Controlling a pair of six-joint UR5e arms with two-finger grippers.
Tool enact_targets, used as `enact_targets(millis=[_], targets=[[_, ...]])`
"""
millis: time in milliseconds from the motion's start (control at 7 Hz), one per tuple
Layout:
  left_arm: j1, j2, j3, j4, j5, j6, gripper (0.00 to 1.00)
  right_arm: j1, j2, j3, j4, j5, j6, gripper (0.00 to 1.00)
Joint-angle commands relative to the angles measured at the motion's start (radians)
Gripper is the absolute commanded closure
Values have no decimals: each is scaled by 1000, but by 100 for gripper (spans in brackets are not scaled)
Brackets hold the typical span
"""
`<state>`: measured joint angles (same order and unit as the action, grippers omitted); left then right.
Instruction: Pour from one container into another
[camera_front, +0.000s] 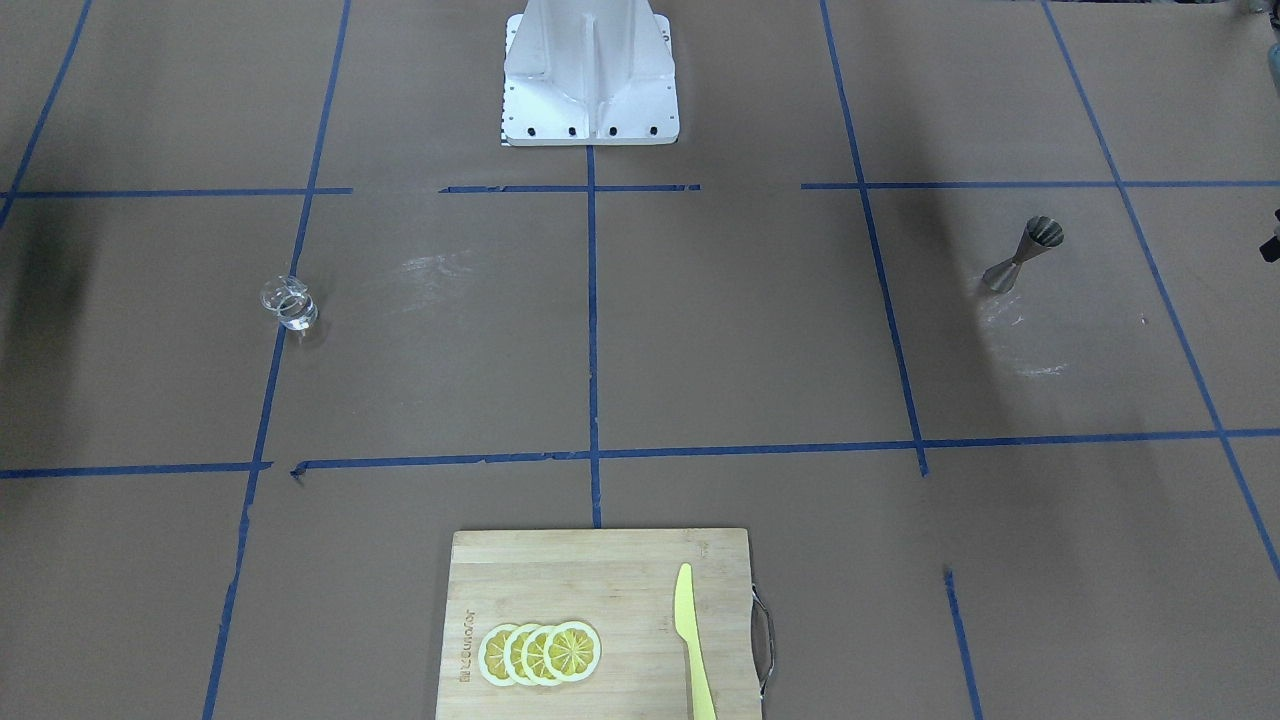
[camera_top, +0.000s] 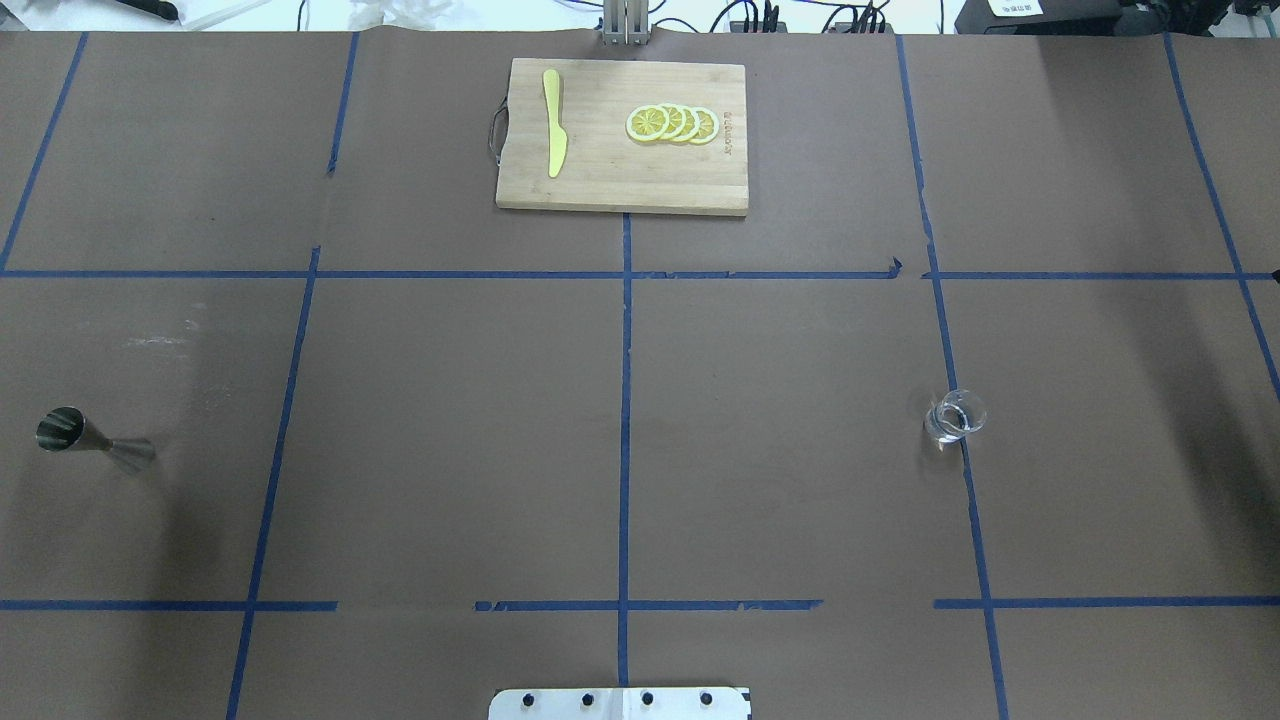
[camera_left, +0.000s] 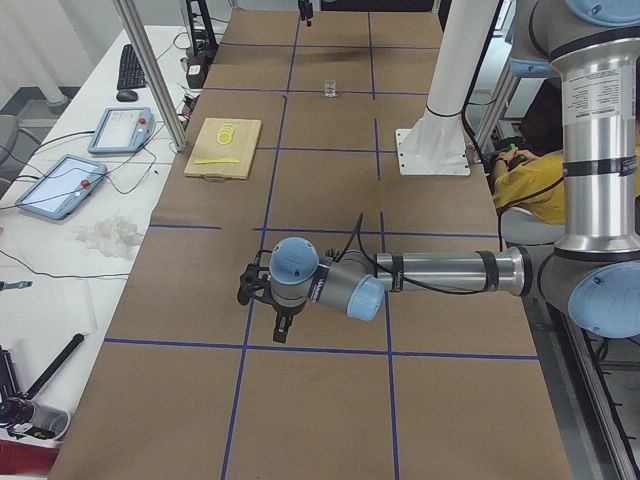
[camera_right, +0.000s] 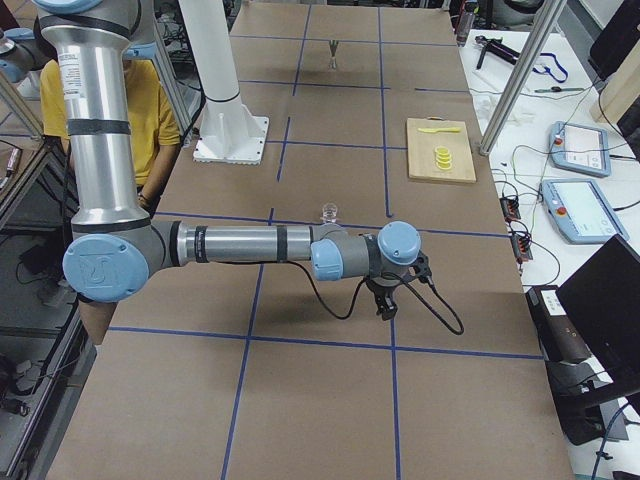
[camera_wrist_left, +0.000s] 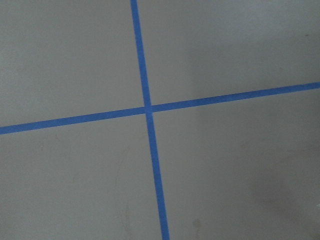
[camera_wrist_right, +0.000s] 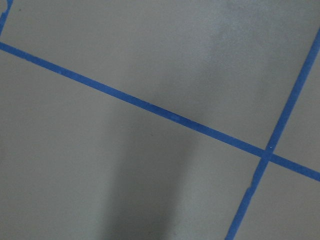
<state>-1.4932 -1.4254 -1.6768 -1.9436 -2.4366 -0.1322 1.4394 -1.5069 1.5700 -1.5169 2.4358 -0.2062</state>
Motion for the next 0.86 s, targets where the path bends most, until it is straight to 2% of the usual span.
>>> enact_targets(millis=[0,143,286,429,571,714], targets=[[1,10,-37,23,-5,8,0,65,-1,123,-239,-63,-159,0],[1,8,-52,60,-19,29,0,73,-24,113,-249,-89,-236,0],[-1,8,-87,127,-19,34,0,73,-32,111,-246,-107,-237,0],[-5,7,-72,178,-19,172,0,73,-35,98,-241,-107,-233,0],[-45,-3,-72,252,-1,240,0,73,-42,78,-240,-101,-234,0],[-123,0,-78,259,20,243,0,73,-96,79,-215,-93,-236,0]])
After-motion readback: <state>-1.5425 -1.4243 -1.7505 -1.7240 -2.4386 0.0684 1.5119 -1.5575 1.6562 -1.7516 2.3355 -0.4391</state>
